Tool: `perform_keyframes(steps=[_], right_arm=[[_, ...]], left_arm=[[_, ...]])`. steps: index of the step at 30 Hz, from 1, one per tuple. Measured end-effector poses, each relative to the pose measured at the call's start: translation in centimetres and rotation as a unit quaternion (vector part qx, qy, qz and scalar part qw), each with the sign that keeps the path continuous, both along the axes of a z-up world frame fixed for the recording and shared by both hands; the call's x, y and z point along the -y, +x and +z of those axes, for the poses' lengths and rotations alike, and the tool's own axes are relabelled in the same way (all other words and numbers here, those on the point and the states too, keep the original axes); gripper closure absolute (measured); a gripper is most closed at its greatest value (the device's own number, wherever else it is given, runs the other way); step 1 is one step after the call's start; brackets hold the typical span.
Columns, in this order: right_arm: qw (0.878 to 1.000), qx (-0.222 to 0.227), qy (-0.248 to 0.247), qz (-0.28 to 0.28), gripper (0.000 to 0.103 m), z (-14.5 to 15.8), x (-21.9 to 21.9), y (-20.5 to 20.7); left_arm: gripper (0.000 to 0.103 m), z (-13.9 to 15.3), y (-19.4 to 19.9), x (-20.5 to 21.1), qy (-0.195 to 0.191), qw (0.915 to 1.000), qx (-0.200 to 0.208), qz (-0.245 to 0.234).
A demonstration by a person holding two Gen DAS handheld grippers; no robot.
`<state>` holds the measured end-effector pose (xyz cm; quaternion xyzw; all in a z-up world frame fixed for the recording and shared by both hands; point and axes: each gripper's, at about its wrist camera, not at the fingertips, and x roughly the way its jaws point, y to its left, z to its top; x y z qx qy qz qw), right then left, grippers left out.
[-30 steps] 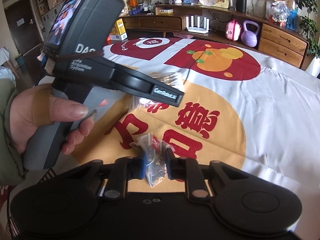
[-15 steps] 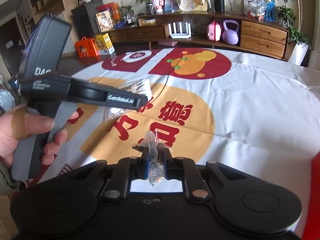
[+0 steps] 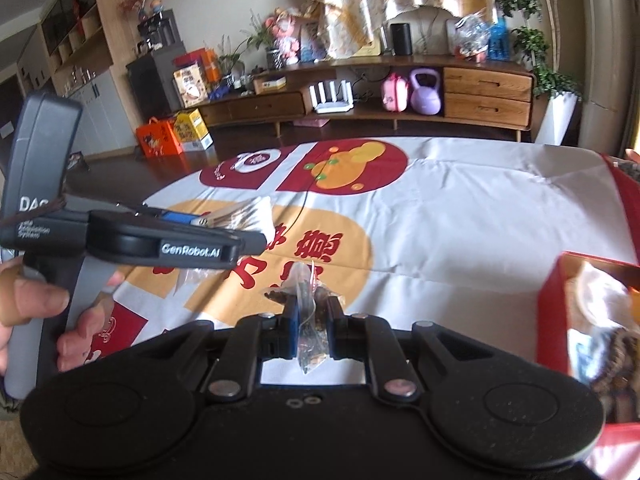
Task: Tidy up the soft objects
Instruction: 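Grasp the clear cotton-swab pack with the left tool while the right grasps the tea-bag packet, then carry the swab pack and tea-bag packet into the red tin and open both tools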
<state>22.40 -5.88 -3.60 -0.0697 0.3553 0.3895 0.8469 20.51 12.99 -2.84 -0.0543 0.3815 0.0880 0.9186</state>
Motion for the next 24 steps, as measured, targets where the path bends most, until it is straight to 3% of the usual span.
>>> perform_keyframes(steps=[13,24], right_arm=[[0.999,0.021,0.021,-0.045,0.090,2.8,7.7,-1.8],[0.993,0.027,0.033,-0.106,0.090,3.1,15.3,-0.5]], left_arm=[[0.042,3.4,-1.4,8.1,-0.029,0.9984,0.011,-0.048],[0.042,4.2,0.7,15.4,-0.046,0.9947,0.017,-0.090]])
